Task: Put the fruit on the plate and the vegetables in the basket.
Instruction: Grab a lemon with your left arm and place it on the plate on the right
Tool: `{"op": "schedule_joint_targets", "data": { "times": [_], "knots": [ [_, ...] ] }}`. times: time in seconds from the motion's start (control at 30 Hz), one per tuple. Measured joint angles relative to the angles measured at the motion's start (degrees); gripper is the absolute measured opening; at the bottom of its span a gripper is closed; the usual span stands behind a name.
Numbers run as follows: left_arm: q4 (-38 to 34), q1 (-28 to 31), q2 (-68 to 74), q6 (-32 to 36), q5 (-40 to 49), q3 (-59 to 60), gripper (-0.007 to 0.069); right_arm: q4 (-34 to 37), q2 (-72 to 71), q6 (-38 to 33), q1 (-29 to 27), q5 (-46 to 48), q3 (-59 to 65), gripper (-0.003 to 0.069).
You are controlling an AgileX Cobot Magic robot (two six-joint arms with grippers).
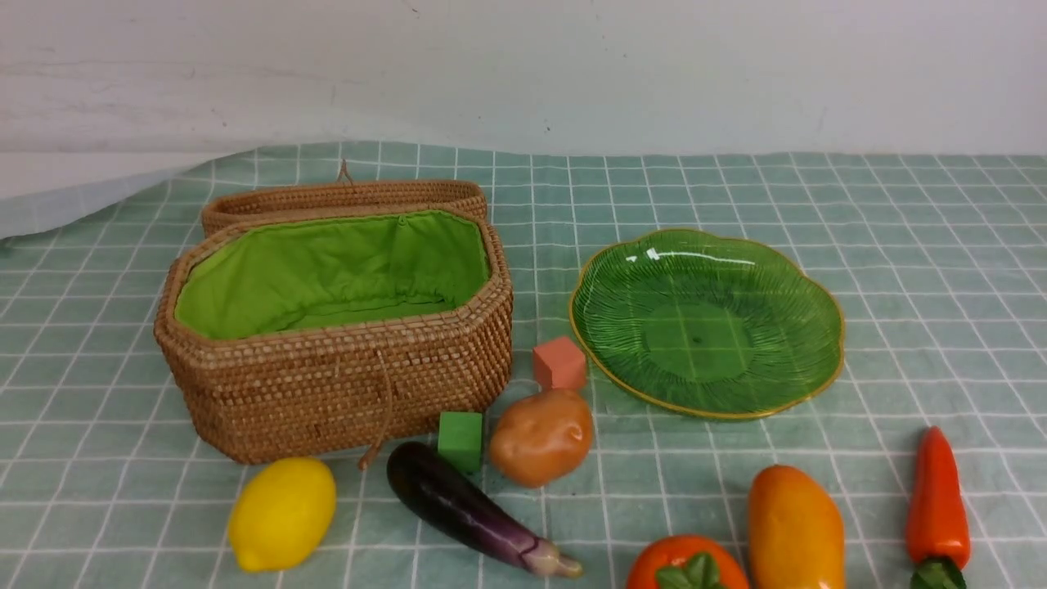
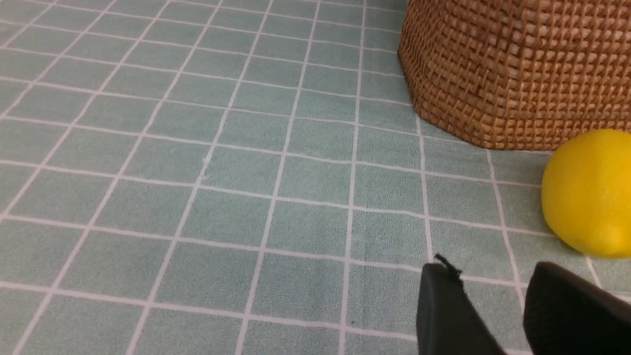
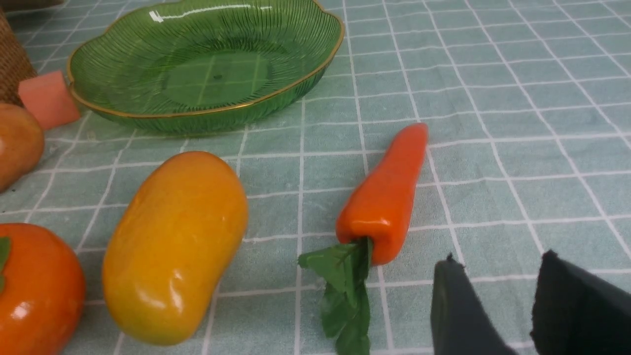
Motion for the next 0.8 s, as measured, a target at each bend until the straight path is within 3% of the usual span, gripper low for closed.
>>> {"op": "schedule_joint_targets", "data": {
  "times": [0.23,0.37,0.43,0.57,0.67,0.8],
  "knots": [
    [-3.1,0.0,0.0,-1.7,-3.6,0.0,0.0239,0.0,0.0,0.0,0.0,0.0,0.0,0.0240],
    [-11.3,0.0,0.0,-7.0,-13.0,0.1,0.0239,0.0,0.0,0.0,0.0,0.0,0.0,0.0240],
    [-18.2,0.0,0.0,-11.0,-23.1,0.1,0.0239,0.0,0.0,0.0,0.0,0.0,0.0,0.0240],
    [-20.1,0.0,0.0,-12.0,-33.3,-1.1,0.0239,0.0,0.0,0.0,0.0,0.0,0.0,0.0240],
    [-19.5,0.0,0.0,-12.1,-30.9,-5.7,0.0239,0.0,0.0,0.0,0.0,0.0,0.0,0.0240],
    [-15.2,0.0,6.8,-11.7,-16.2,-23.9,0.0239,0.0,0.0,0.0,0.0,0.0,0.0,0.0240]
  ]
}}
